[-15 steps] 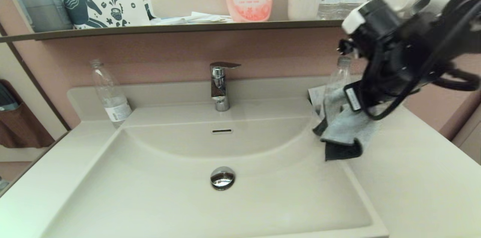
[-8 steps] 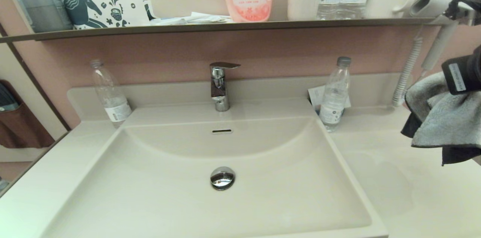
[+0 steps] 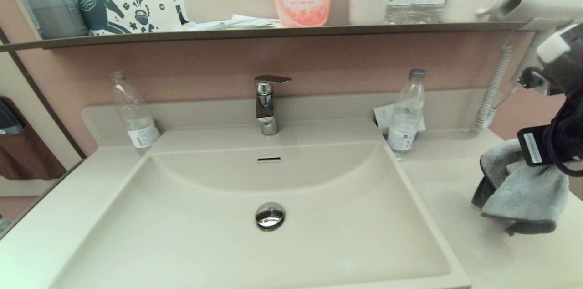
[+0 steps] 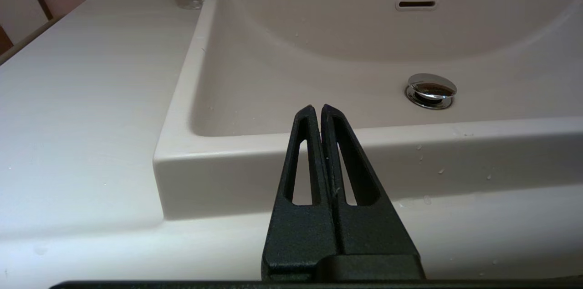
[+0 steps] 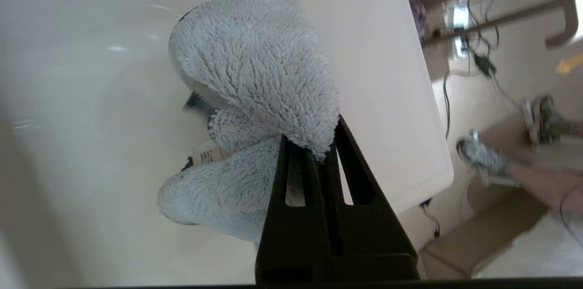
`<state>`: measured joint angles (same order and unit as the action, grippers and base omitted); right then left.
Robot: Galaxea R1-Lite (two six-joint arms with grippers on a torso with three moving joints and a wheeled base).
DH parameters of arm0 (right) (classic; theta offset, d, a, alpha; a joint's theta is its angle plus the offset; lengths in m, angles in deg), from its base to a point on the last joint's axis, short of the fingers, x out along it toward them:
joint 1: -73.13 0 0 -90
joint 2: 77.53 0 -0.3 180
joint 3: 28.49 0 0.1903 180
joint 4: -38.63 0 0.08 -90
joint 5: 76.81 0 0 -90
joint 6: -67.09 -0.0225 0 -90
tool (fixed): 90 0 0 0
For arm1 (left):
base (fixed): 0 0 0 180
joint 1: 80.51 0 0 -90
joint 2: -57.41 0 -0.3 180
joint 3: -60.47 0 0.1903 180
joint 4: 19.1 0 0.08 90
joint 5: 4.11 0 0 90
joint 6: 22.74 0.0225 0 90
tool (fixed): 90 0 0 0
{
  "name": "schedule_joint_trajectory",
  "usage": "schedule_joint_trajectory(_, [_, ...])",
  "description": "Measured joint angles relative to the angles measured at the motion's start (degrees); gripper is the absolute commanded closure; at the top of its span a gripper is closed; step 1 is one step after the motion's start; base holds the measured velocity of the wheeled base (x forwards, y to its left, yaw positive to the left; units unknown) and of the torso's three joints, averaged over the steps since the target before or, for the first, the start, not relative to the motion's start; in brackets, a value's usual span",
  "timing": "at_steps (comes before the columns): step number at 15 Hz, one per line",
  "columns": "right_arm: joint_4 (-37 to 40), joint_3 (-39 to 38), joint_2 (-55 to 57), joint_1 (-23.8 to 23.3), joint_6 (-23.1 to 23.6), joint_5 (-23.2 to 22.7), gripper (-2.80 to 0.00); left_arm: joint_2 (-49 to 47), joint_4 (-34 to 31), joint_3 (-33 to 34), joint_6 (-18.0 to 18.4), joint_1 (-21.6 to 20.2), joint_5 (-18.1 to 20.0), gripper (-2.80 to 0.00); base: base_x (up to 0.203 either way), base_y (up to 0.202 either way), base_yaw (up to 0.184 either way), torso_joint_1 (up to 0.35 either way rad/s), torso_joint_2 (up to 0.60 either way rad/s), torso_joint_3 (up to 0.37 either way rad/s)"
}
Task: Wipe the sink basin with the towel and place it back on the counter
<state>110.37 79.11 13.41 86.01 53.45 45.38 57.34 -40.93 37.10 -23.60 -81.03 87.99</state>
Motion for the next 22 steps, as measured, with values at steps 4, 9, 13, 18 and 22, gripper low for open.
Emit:
schedule_joint_trajectory(4, [-5.76,-7.11,1.37,-4.0,0.31,-0.74,-2.8,0.0,0.02,0.0,0.01,0.0,0.01,0.0,0.0,0.0,0.0,0.0,0.0,0.0])
schedule_joint_trajectory(9, [-4.91,-6.89,-0.47,-6.9,4.92,-0.97,-2.8,0.0,0.0,0.0,0.0,0.0,0.01,0.0,0.0,0.0,0.0,0.0,0.0,0.0])
schedule_joint_trajectory(13, [-1.28,-3.64,-3.9,-8.2,6.03,-3.03,-2.8,0.0,0.02,0.0,-0.01,0.0,0.01,0.0,0.0,0.0,0.0,0.0,0.0,0.0])
schedule_joint_trajectory(18, [-0.36,-3.97,-7.09,-7.67,5.35,-4.97,0.0,0.0,0.0,0.0,0.0,0.0,0.01,0.0,0.0,0.0,0.0,0.0,0.0,0.0])
schedule_joint_trajectory(22, [-0.27,-4.61,-14.33,-4.0,1.49,-8.1,0.0,0.0,0.02,0.0,0.0,0.0,0.01,0.0,0.0,0.0,0.0,0.0,0.0,0.0])
